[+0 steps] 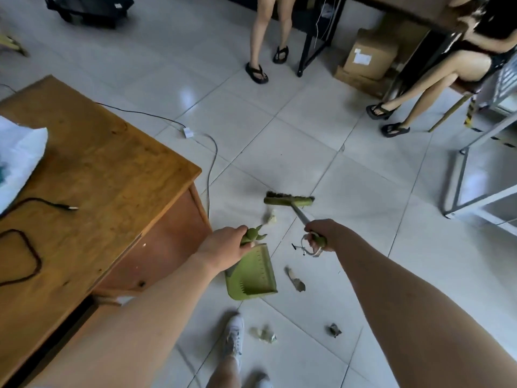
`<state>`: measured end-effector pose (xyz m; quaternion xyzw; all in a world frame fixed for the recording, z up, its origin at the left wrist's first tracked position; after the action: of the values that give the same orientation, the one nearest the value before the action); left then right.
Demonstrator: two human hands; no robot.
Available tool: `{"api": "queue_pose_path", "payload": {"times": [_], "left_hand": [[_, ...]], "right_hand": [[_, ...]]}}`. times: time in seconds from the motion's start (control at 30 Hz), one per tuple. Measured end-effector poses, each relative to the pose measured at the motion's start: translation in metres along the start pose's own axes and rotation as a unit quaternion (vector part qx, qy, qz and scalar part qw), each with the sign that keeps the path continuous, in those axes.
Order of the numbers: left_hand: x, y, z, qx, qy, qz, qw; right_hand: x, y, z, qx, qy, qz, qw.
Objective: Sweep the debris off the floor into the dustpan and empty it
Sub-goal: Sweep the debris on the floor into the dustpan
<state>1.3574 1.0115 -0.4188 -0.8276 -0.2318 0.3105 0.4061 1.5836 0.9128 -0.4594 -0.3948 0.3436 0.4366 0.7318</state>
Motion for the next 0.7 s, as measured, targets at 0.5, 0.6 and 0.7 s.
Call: {"api": "queue_pose_path", "payload": {"times": [0.5, 0.6, 0.7], "left_hand": [[0.081, -0.013, 0.049, -0.065, -0.035, 0.006, 0.997], [0.075, -0.013, 0.044, -0.038, -0.03, 0.008, 0.999], [0.058, -0.006, 0.037, -0.007, -0.036, 0.004, 0.999]], "right_hand": [[0.086, 0.026, -0.032, -0.181, 0.138, 0.007, 0.974], [0.07, 0.013, -0.071, -0.168, 0.218, -0.003, 0.961], [0.055, 0.002, -0.101, -0.188, 0.211, -0.002, 0.959]]}}
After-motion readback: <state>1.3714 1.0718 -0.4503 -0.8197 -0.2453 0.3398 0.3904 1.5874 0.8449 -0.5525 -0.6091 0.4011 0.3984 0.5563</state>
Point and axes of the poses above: each hand's wrist, its own x-axis towards the middle knuckle, its own y-axis out of the palm, z = x × y, the point moved 8 cm from there along x, towards the middle knuckle, and after that the axes turned 8 degrees about -x, right-handed, at the moved point
